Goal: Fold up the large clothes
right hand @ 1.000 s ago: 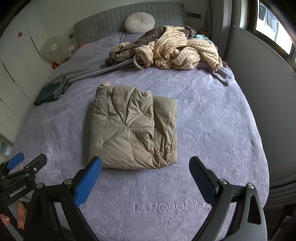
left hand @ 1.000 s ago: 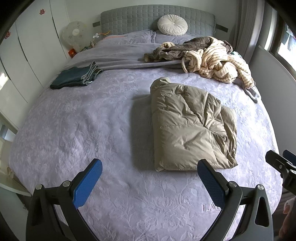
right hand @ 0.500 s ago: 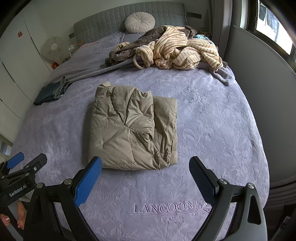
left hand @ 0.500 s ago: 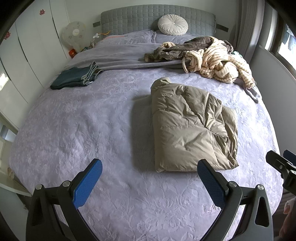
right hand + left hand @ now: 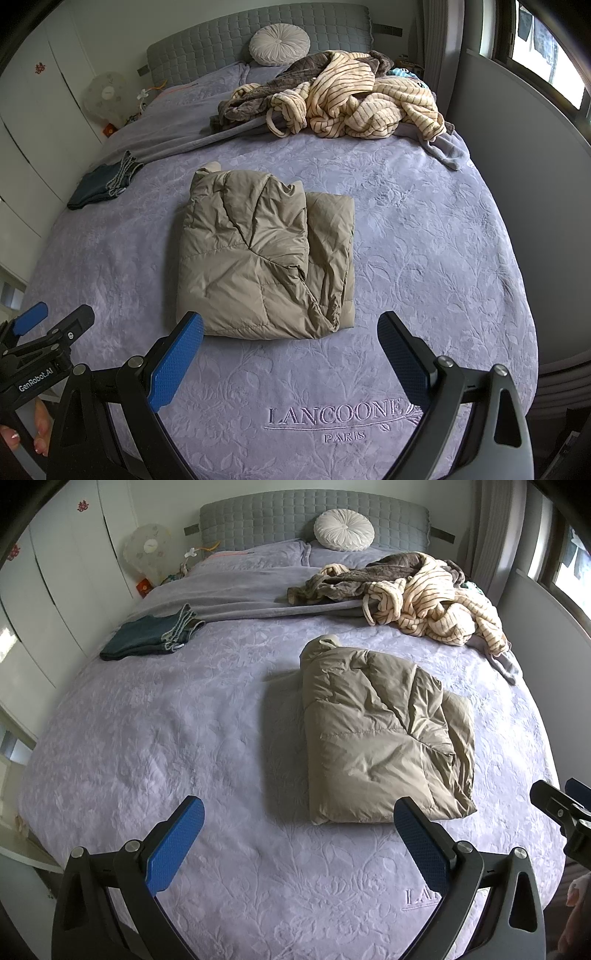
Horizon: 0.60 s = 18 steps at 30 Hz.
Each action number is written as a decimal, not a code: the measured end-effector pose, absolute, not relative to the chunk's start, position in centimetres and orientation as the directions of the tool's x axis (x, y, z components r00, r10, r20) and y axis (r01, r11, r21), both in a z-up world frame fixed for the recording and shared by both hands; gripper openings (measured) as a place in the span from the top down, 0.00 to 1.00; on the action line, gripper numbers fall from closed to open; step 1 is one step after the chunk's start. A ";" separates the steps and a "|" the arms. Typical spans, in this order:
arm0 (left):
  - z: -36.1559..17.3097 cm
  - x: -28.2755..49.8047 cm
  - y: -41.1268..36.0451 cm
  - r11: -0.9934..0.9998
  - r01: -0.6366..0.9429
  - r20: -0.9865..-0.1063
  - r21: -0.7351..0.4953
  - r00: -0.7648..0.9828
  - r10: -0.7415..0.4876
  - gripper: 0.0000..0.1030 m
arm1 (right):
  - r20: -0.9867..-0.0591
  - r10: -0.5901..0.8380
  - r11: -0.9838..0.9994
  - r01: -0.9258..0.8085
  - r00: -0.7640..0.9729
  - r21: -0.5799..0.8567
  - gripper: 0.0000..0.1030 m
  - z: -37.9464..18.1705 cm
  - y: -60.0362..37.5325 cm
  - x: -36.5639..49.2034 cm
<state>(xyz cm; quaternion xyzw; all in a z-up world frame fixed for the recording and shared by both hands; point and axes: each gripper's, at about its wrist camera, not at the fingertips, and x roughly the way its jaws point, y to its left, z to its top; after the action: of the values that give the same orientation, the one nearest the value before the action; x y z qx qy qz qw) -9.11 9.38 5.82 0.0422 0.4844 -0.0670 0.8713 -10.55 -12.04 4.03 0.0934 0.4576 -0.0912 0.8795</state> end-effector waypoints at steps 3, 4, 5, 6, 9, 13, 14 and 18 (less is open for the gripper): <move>5.8 -9.1 9.3 0.988 0.157 -0.849 0.008 0.522 -0.076 0.00 | -0.822 -0.075 0.966 0.247 0.565 0.082 0.07 4.1 -12.0 -10.6; 5.8 -9.1 9.2 0.987 0.158 -0.850 0.009 0.522 -0.076 0.00 | -0.822 -0.075 0.966 0.247 0.564 0.081 0.07 4.1 -12.0 -10.6; 5.8 -9.1 9.3 0.987 0.158 -0.849 0.009 0.522 -0.076 0.00 | -0.822 -0.075 0.966 0.246 0.564 0.081 0.07 4.1 -12.0 -10.6; 5.8 -9.1 9.3 0.987 0.159 -0.849 0.008 0.522 -0.077 0.00 | -0.822 -0.075 0.966 0.246 0.564 0.081 0.07 4.1 -12.0 -10.6; 5.9 -9.0 9.4 0.987 0.159 -0.850 0.005 0.521 -0.079 0.00 | -0.822 -0.075 0.966 0.246 0.564 0.081 0.07 4.1 -12.0 -10.6; 5.9 -8.8 9.3 0.987 0.162 -0.849 0.007 0.522 -0.079 0.00 | -0.823 -0.074 0.966 0.246 0.563 0.082 0.07 4.1 -11.9 -10.5; 5.9 -8.8 9.3 0.987 0.163 -0.850 0.007 0.521 -0.080 0.00 | -0.823 -0.074 0.966 0.246 0.563 0.081 0.07 4.1 -11.9 -10.6; 5.9 -8.8 9.4 0.987 0.163 -0.849 0.003 0.521 -0.084 0.00 | -0.823 -0.075 0.966 0.247 0.563 0.081 0.07 4.1 -11.9 -10.6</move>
<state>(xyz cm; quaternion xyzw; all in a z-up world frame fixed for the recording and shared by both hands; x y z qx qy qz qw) -8.84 9.38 5.91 0.0410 0.4843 -0.0707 0.8711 -10.56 -11.88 4.09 0.0937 0.4585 -0.0914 0.8790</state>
